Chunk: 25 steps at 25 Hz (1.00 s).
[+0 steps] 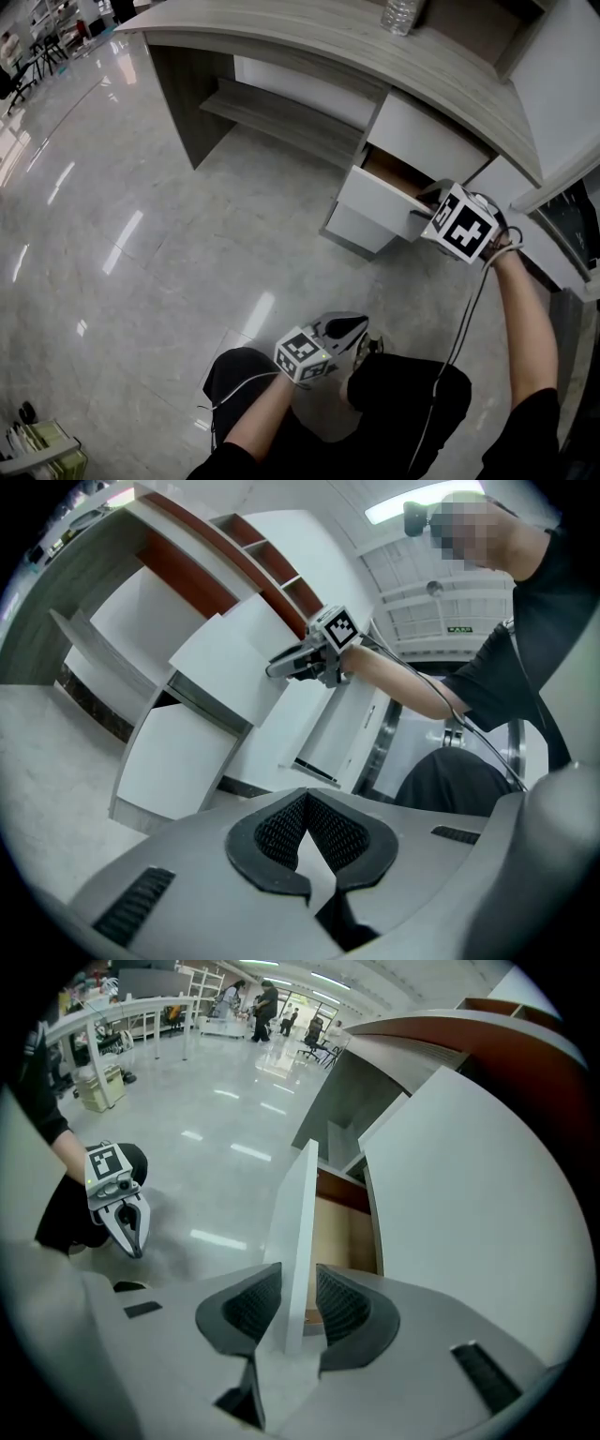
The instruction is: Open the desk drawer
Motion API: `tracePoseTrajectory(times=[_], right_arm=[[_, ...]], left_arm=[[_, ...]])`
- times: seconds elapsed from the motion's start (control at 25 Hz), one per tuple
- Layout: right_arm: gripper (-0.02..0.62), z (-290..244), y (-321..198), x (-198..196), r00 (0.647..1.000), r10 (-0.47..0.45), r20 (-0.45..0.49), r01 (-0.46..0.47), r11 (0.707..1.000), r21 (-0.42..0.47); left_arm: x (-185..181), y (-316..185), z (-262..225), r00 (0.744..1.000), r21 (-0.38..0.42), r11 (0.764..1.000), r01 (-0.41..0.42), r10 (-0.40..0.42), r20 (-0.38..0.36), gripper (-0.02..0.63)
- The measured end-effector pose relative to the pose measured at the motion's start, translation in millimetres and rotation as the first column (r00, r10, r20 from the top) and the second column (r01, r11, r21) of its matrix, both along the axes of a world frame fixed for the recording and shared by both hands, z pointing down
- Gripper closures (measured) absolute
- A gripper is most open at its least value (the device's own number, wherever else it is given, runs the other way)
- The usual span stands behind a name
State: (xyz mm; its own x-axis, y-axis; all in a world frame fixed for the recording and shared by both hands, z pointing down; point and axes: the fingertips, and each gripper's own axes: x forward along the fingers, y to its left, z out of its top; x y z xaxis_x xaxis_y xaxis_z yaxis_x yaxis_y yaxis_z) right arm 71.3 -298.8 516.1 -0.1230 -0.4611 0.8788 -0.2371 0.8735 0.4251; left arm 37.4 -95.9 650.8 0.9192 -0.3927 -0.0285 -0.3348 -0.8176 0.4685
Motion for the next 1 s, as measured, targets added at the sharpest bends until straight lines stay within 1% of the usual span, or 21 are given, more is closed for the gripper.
tracePoseTrajectory(times=[0.08,0.12,0.32,0.6,0.76,0.84,1.0], right_arm=[[0.492,2.5,0.5,-1.8,1.0,-0.003,0.008,0.003,1.0,-0.01],[0.508,4.0,1.6,-2.7,1.0,-0.007,0.012,0.007,1.0,-0.014],[0.522,15.1,11.0,-6.2,0.999,-0.04,0.004,0.04,0.999,-0.014],[0.526,29.9,19.9,-12.7,0.996,-0.077,-0.048,0.081,0.993,0.089],[0.532,44.7,29.1,-14.5,0.992,-0.088,-0.092,0.099,0.987,0.124],[0.534,44.4,29.3,-14.1,0.994,-0.076,-0.084,0.087,0.987,0.133],[0.535,47.5,36.7,-15.2,0.993,-0.086,-0.08,0.095,0.989,0.113]], left_arm=[[1.4,-0.6,-1.6,1.0,-0.009,1.0,-0.001,0.001,-0.007,0.603],[2.4,-0.2,-1.9,1.0,-0.011,1.0,-0.004,0.004,-0.01,0.603],[3.8,-0.3,1.8,1.0,-0.01,1.0,-0.005,0.004,-0.009,0.603],[2.4,-3.8,6.8,0.999,0.012,1.0,0.02,-0.02,0.047,0.603],[0.9,-3.5,7.5,0.998,0.013,1.0,0.022,-0.022,0.054,0.603],[-0.7,-4.2,7.2,0.998,0.011,1.0,0.025,-0.026,0.05,0.603],[-1.3,-4.5,7.1,0.998,0.012,0.999,0.033,-0.033,0.047,0.603]])
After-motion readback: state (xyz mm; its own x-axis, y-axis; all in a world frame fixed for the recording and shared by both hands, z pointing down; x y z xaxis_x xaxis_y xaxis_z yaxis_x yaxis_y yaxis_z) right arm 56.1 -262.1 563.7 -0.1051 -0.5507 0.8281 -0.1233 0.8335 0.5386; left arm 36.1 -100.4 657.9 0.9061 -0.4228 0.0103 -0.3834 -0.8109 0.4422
